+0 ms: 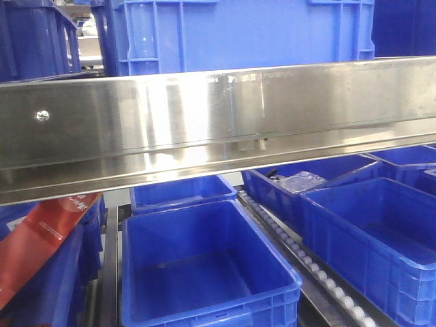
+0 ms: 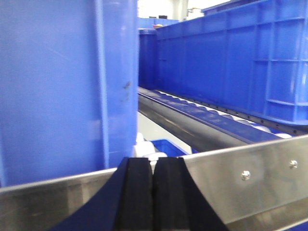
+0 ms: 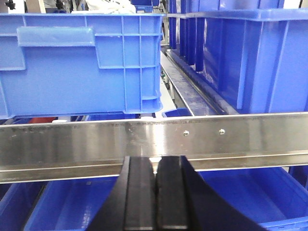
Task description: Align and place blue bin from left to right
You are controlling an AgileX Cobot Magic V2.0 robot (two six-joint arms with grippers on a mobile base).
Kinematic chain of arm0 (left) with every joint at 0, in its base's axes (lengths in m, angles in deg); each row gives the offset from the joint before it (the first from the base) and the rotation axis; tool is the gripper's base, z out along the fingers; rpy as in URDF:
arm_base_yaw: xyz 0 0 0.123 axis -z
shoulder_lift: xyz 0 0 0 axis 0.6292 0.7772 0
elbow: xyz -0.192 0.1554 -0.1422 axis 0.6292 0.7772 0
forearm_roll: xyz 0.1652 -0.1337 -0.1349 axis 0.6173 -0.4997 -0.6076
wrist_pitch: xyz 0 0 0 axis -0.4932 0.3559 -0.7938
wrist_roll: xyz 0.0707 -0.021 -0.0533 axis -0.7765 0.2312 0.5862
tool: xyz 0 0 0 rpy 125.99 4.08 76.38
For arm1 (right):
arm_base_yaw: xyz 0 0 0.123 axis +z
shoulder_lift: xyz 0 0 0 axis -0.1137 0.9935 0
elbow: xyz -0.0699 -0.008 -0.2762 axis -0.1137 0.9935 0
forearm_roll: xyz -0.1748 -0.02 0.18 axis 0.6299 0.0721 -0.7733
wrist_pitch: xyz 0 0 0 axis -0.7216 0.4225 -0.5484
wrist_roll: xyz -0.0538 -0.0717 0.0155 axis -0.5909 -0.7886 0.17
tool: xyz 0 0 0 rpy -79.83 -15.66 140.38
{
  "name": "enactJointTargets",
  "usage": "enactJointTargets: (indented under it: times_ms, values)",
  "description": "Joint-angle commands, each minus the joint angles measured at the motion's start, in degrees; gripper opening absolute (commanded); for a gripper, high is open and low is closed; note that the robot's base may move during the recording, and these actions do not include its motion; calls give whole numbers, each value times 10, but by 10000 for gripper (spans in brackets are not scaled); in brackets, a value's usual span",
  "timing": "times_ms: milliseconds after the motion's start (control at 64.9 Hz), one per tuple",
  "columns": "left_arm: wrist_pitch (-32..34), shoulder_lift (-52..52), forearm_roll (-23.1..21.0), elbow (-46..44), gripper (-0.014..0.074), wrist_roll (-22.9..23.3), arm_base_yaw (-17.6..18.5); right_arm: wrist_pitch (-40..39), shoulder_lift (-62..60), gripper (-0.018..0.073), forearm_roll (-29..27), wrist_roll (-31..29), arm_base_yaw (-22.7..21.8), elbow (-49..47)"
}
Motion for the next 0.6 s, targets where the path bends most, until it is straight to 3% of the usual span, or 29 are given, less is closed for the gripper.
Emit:
enactJointTargets:
  times_ms: [0, 586]
  values:
    - [18, -3, -1, -1, -111, -2, -2, -16, -4, -70, 2, 0, 1, 1]
    - [19, -3, -1, -1, -111, -2, -2, -16, -4, -70, 2, 0, 1, 1]
